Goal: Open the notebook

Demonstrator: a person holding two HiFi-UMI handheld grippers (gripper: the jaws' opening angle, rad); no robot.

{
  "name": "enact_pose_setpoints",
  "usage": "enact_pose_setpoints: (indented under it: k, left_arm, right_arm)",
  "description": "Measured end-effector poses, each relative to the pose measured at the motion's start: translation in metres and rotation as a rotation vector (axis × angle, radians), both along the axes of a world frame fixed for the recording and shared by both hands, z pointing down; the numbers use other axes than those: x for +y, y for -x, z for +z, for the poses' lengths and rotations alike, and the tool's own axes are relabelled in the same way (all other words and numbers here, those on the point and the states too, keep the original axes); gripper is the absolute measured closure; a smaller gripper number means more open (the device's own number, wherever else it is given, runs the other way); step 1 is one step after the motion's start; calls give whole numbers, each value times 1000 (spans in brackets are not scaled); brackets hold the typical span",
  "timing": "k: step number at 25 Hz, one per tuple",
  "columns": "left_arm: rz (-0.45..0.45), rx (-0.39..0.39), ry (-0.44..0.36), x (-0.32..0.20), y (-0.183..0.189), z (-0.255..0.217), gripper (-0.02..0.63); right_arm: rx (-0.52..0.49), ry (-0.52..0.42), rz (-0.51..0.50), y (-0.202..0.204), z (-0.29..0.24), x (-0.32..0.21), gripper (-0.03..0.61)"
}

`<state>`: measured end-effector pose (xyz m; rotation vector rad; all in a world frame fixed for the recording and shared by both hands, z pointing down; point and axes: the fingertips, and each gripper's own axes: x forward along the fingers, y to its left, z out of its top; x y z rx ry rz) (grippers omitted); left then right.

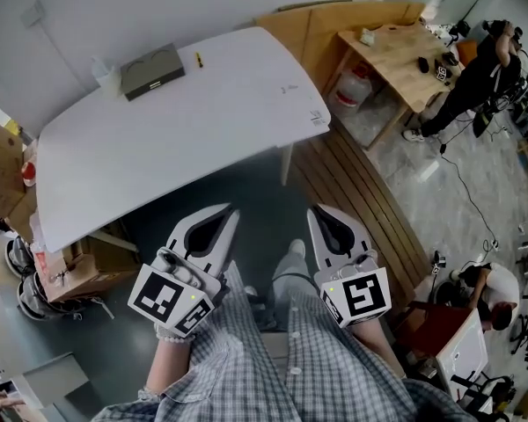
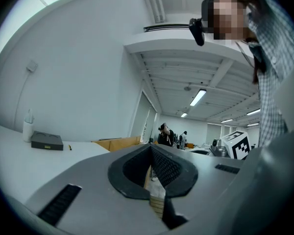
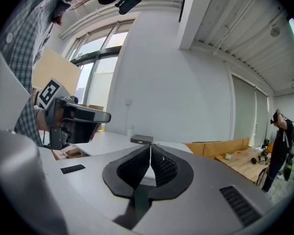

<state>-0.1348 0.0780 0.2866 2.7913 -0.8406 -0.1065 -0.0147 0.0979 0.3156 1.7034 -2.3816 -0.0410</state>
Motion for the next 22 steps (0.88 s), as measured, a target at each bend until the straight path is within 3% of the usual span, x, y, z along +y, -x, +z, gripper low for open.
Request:
enact_pose_setpoints:
  k: [9,22]
  left_arm:
    - [-12,-9,7,-46,-63,-6,606]
    - [-95,-6,-6,-111,-153,-20,606]
  right_arm:
    - [-6,4,-29,-58,-4,-53,555]
    - [19,27,-120,-148,-6,-125,555]
